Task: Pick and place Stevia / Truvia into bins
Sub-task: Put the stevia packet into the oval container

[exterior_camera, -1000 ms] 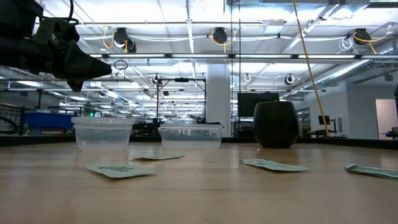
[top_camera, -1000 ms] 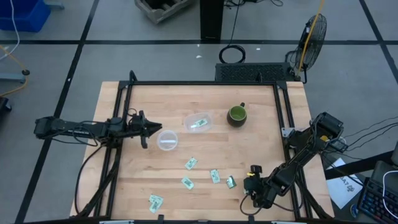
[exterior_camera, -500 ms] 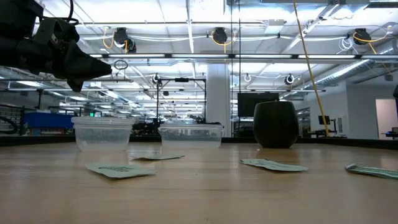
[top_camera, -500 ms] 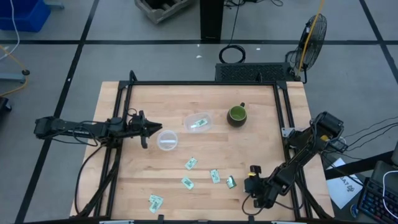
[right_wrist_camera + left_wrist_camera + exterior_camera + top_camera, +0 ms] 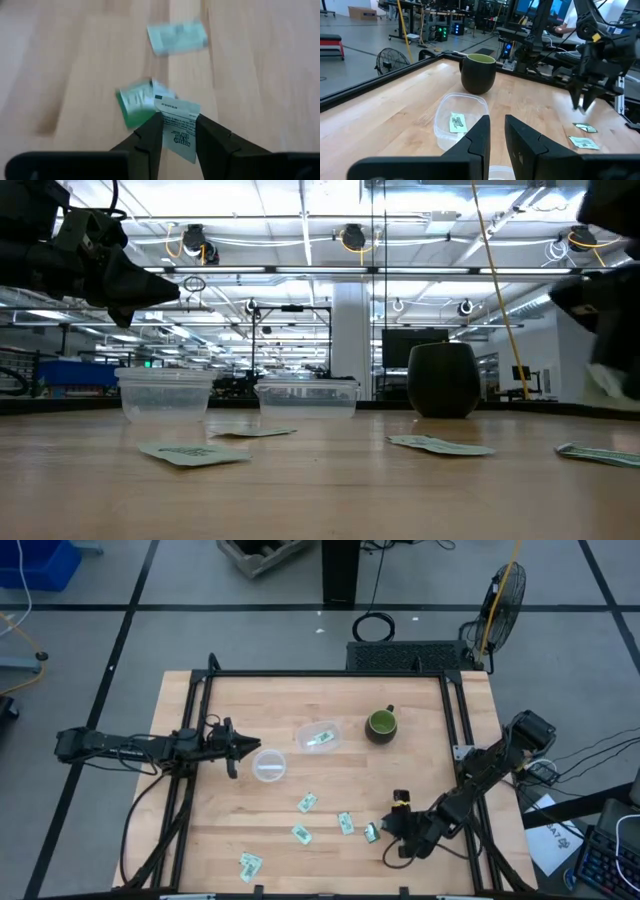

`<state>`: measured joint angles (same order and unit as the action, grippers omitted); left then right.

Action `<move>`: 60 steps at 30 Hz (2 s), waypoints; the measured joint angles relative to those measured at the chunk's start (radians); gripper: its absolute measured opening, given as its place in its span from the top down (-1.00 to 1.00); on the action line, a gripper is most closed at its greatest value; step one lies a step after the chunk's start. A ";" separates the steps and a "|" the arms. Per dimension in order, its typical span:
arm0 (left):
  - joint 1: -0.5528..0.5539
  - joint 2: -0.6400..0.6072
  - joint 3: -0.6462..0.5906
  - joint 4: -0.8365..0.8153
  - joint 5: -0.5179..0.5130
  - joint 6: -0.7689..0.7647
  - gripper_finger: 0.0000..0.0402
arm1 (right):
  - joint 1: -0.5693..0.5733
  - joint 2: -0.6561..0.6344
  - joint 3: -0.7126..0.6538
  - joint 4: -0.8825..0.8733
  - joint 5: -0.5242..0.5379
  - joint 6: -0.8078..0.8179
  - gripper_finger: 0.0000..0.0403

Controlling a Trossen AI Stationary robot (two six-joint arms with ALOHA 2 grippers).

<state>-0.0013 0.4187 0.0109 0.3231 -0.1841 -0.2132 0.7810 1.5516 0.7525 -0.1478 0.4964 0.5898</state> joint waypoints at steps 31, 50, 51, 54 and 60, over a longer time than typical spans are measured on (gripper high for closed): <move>0.000 0.000 0.000 -0.009 0.000 0.027 0.69 | -0.619 -0.003 0.003 0.633 -0.088 -0.658 0.54; 0.000 0.000 0.000 0.024 0.000 -0.062 0.69 | -0.937 0.280 0.150 0.718 -0.370 -0.628 0.54; 0.000 0.000 0.000 0.025 0.001 -0.067 0.69 | -0.944 0.290 0.157 0.717 -0.370 -0.621 0.54; 0.000 0.000 0.000 0.023 0.002 -0.119 0.69 | -0.964 0.314 0.167 0.697 -0.369 -0.596 0.52; 0.000 0.000 0.000 0.052 -0.005 -0.165 0.69 | -0.965 0.325 0.167 0.678 -0.366 -0.594 0.28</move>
<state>-0.0013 0.4187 0.0109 0.3754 -0.1890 -0.3777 -0.1837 1.8771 0.9197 0.5306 0.1299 -0.0045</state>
